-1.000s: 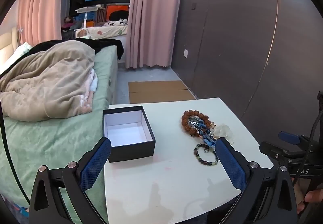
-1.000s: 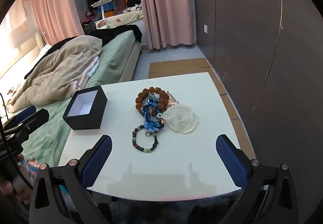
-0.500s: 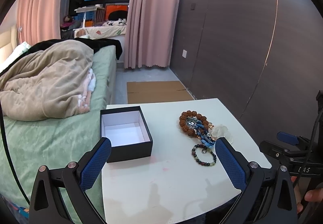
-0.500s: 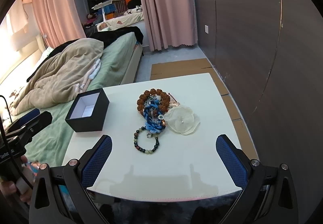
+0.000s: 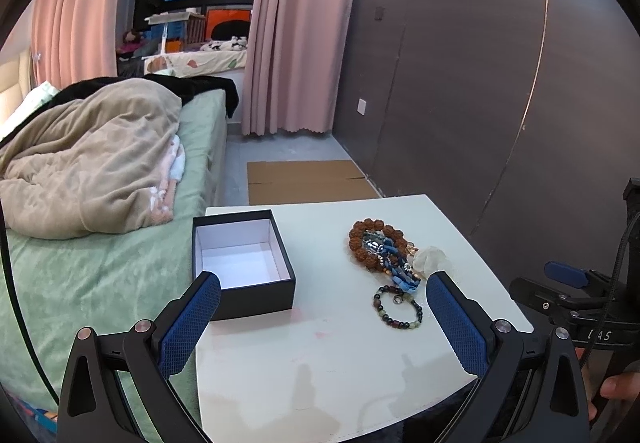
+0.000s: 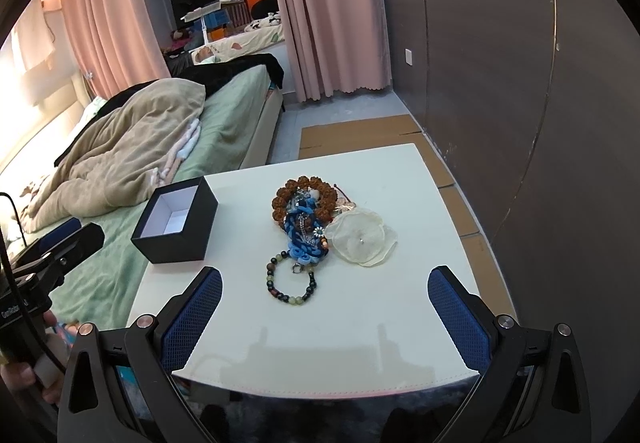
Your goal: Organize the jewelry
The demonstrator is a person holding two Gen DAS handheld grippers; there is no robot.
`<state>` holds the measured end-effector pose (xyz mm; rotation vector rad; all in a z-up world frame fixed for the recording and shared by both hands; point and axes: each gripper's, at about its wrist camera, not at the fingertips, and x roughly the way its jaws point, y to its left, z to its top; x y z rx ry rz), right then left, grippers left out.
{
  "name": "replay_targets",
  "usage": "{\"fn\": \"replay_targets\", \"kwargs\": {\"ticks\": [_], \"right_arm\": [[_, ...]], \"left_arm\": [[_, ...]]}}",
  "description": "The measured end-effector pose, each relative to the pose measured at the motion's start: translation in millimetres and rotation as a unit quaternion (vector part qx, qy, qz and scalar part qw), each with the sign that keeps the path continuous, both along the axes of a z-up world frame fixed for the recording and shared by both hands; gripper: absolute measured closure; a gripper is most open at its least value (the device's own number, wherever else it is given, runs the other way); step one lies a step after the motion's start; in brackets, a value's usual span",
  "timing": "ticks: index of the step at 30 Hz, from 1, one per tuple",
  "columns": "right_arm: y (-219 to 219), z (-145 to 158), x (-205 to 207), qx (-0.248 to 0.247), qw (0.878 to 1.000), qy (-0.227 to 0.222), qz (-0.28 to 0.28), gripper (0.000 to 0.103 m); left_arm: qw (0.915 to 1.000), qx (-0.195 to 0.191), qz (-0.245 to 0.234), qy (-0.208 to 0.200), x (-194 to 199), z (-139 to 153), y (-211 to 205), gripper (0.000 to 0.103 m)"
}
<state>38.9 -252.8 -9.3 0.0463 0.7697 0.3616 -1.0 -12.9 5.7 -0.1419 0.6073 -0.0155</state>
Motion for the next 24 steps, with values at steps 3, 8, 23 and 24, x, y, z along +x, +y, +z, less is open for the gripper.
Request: {"fn": "replay_targets", "kwargs": {"ticks": [3,8,23,24], "right_arm": [[-2,-1,1,0.002,1.000,0.001,-0.001,0.000],[-4,-1,0,0.003,1.000,0.003,-0.004,0.000],[-12,2,-1,0.014,1.000,0.005,-0.014,0.000],[-13,2,-1,0.016,1.000,0.006,-0.015,0.000]], "left_arm": [[1.0000,-0.001,-0.001,0.000,0,0,0,0.000],[1.0000,-0.001,-0.001,0.000,-1,0,-1,0.000],[1.0000,-0.001,-0.003,0.002,1,1,-5,0.000],[1.0000,-0.002,-0.005,0.002,1,1,-6,0.000]]}}
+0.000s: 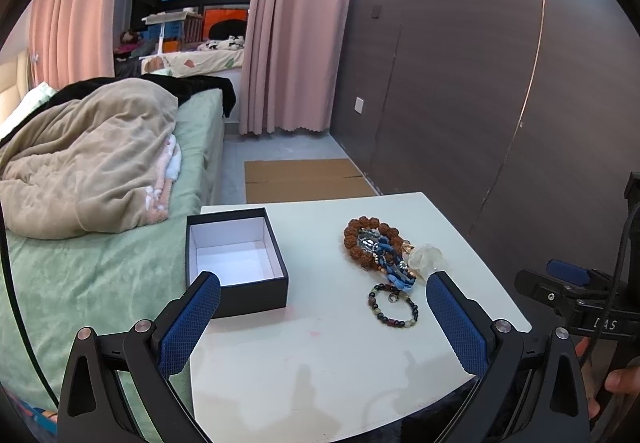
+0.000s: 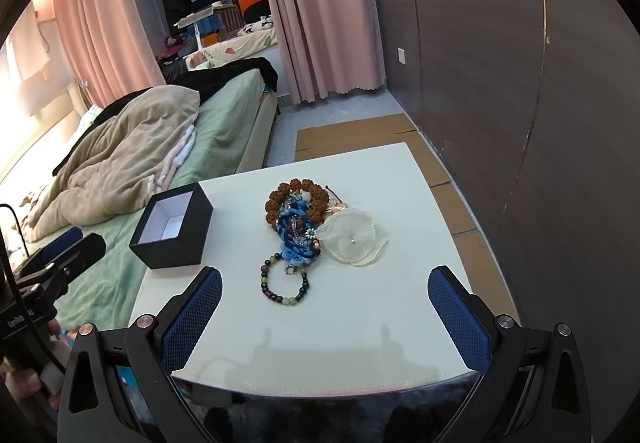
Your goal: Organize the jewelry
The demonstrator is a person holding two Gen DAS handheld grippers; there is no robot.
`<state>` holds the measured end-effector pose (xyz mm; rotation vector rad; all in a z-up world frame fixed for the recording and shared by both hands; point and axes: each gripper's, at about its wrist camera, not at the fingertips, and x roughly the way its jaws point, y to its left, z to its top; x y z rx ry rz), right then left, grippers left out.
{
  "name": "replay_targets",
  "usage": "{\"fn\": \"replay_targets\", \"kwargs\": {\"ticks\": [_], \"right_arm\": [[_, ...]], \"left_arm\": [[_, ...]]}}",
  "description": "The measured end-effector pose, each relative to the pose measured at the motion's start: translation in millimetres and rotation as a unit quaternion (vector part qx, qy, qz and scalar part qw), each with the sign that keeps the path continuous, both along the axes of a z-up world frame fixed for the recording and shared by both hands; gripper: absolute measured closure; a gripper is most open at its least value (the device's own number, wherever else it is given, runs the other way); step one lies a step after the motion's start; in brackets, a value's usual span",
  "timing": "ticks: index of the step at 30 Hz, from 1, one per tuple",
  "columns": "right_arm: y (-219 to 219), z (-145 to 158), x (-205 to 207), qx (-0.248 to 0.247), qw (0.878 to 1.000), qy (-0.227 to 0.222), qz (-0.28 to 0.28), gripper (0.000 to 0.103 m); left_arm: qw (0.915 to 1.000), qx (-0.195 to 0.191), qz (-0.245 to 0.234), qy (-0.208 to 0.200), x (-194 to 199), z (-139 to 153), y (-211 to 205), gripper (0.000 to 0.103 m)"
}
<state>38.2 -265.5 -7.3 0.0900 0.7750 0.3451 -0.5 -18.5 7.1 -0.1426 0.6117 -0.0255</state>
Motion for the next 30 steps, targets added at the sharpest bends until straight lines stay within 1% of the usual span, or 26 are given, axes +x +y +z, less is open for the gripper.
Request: {"fn": "replay_targets", "kwargs": {"ticks": [5,16,21,27,30], "right_arm": [[-2,0,1,0.007,1.000,0.003,-0.004,0.000],[-4,-3,6,0.007,1.000,0.009,-0.010,0.000],[-9,-5,14,0.014,1.000,0.016,-0.016,0.000],[-22,-8,29,0.033,0.998,0.030,-0.034,0.000],[-30,-10,38,0.042,0.997,0.039,-0.046,0.000]], "left_arm": [[1.0000,0.005,-0.003,-0.005,-1,0,-4,0.000],[1.0000,0.001,-0.006,-0.006,2,0,-3,0.000],[0.9999,-0.001,-0.011,-0.006,10,-2,-7,0.000],[0.9996,-0.014,-0.026,0.000,30,-8,-12,0.001],[0.9992,-0.019,-0.034,0.001,38,-12,-15,0.002]]}}
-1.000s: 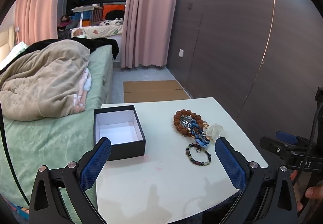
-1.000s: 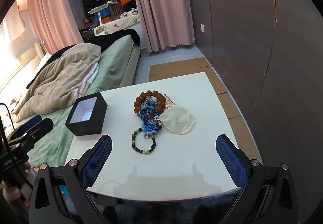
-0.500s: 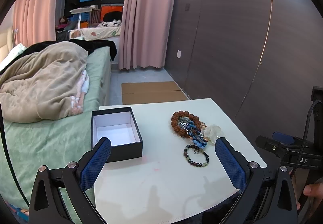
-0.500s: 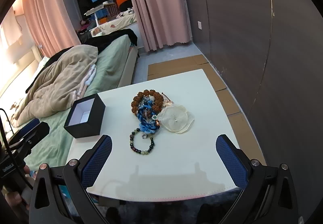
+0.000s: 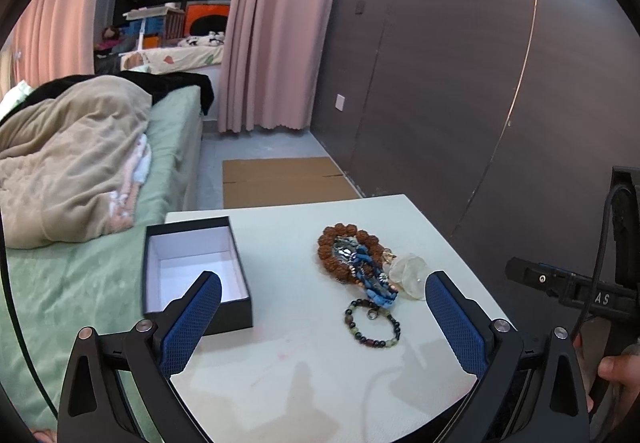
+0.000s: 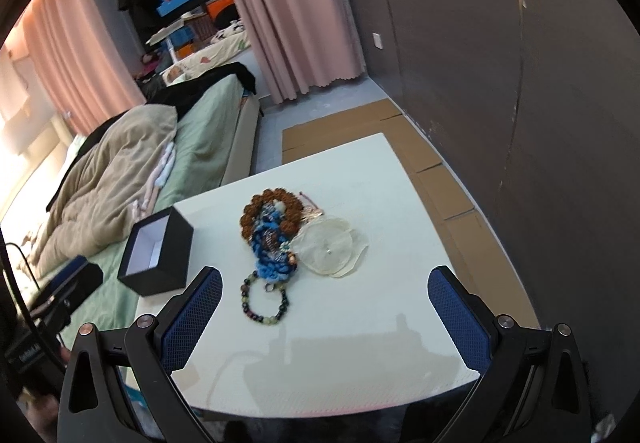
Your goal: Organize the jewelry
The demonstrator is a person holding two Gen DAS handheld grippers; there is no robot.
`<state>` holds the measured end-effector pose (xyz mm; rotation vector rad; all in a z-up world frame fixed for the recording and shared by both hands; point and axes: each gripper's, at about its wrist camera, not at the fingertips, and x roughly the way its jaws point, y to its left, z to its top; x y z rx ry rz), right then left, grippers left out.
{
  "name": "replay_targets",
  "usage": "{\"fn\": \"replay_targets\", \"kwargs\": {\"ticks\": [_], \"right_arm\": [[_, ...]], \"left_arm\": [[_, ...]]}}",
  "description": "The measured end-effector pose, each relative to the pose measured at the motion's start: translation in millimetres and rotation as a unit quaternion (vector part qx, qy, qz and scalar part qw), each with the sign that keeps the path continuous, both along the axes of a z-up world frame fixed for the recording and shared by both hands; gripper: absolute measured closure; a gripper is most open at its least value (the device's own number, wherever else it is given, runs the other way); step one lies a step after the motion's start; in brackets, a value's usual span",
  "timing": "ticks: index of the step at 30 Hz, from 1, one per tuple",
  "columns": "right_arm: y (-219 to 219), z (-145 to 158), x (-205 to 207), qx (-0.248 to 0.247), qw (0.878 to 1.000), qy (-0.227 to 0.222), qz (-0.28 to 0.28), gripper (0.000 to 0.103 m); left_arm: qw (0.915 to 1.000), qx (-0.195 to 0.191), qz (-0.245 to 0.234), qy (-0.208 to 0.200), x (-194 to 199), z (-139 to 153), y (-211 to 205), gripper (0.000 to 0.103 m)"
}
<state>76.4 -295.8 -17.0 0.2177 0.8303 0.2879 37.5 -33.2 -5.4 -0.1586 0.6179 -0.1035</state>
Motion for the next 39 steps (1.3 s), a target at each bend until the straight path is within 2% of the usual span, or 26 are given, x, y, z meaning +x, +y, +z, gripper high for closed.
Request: {"fn": "replay_targets", "kwargs": {"ticks": [2,10,14,18,24,27,33,35,39], "right_arm": [[-5,-1,5,0.004,1.000,0.002,-0.006,0.000],[-20,-8,23,0.013,1.000,0.012,-0.017,0.001],[-24,-15,34,0.019,0.999,0.027,-0.016,0.009],[-27,-24,46,0.029,0.998,0.047,-0.016,0.016],[-27,-35,60,0.048,0.996,0.067,-0.017,0.016],[-25,-40,68,0.056,0.995,0.078,-0.017,0.016],[-19,-50,81,0.060,0.994,0.094,-0.016,0.017],[-17,-53,87,0.062,0.993,0.100,-0.016,0.017],[-10,-60,97,0.065,0.992,0.111,-0.012,0.017]], "left_arm": [[1.0000,-0.001,-0.006,0.003,4,-3,-2,0.004],[0.9982,-0.009,-0.038,0.045,32,-28,-19,0.027],[0.9972,-0.007,-0.047,0.057,43,-38,-29,0.031],[0.9953,-0.011,-0.060,0.075,59,-50,-38,0.040],[0.9929,-0.008,-0.069,0.096,75,-64,-47,0.042],[0.9909,-0.003,-0.070,0.115,86,-75,-52,0.050],[0.9874,-0.003,-0.073,0.140,104,-91,-55,0.052],[0.9860,-0.005,-0.075,0.148,109,-97,-55,0.057],[0.9831,-0.011,-0.083,0.163,117,-105,-59,0.082]]}}
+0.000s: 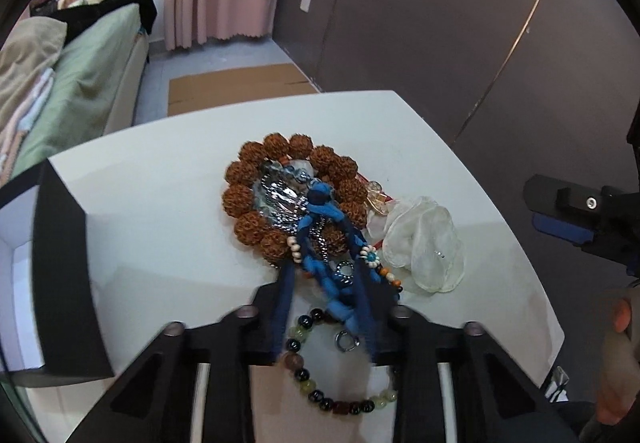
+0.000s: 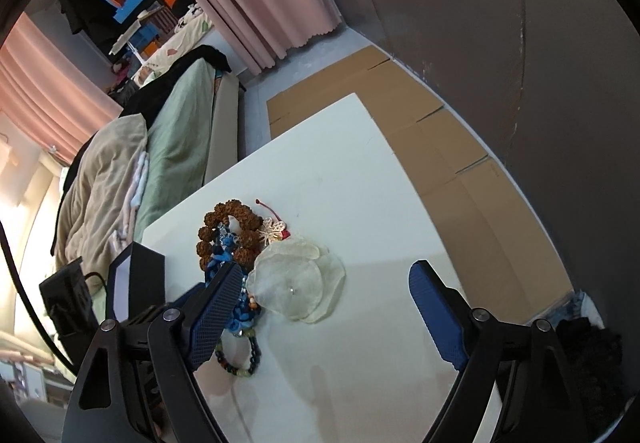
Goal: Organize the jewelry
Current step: 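Lower the left tool onto the blue braided cord bracelet and close it, then grasp the translucent white flower ornament with the right tool while the left lifts the cord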
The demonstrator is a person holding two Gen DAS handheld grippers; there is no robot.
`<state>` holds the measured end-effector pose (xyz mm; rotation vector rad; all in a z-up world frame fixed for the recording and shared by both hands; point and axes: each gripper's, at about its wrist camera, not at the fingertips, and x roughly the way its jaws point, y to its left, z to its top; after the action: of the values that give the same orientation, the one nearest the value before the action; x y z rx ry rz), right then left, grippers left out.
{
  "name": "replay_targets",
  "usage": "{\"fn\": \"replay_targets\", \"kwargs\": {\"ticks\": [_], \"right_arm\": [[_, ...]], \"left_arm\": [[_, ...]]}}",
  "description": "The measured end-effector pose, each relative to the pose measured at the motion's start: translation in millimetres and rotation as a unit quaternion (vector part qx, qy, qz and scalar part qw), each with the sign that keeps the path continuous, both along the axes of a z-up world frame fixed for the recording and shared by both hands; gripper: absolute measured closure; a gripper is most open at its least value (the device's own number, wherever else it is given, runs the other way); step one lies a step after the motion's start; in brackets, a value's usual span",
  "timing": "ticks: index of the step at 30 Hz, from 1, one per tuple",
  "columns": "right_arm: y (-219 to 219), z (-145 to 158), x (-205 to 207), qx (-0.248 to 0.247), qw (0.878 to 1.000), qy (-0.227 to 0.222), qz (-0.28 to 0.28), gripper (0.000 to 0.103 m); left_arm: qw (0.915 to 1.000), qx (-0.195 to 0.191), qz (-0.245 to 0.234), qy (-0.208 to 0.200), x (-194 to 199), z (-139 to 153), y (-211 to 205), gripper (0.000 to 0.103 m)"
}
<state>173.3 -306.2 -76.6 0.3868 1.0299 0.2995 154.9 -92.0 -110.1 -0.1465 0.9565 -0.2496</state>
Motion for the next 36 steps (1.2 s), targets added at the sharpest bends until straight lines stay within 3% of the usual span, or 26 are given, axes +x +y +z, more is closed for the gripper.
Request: {"fn": "replay_targets", "kwargs": {"ticks": [2,13,23,24,26,27,29,31,36], "right_arm": [[4,-4,3,0.001,1.000,0.006,0.004,0.017],[27,-26,19,0.001,0.999,0.043,0.020,0.017],[56,-35,28,-0.040,0.997,0.048,0.042,0.019],[58,-36,28,-0.045,0.997,0.049,0.045,0.023],[62,-39,27,-0.052,0.996,0.055,0.052,0.049],[61,-38,26,-0.061,0.996,0.050,0.048,0.054],[58,-40,24,-0.040,0.996,0.055,0.053,0.099],[54,-41,20,-0.015,0.997,0.057,0.049,0.099],[54,-21,4,-0.003,0.999,0.011,0.053,0.099]], "left_arm": [[1.0000,-0.005,0.000,-0.001,0,1,0,0.095],[0.9976,-0.042,0.016,-0.052,-14,35,23,0.095],[0.9950,-0.047,0.041,-0.079,-24,56,54,0.095],[0.9946,-0.048,0.043,-0.081,-26,58,57,0.095],[0.9941,-0.049,0.047,-0.084,-28,61,60,0.095],[0.9938,-0.049,0.050,-0.086,-31,63,62,0.095],[0.9932,-0.050,0.054,-0.090,-37,66,66,0.095],[0.9924,-0.051,0.057,-0.096,-42,70,71,0.095],[0.9902,-0.055,0.069,-0.108,-56,78,82,0.095]]}}
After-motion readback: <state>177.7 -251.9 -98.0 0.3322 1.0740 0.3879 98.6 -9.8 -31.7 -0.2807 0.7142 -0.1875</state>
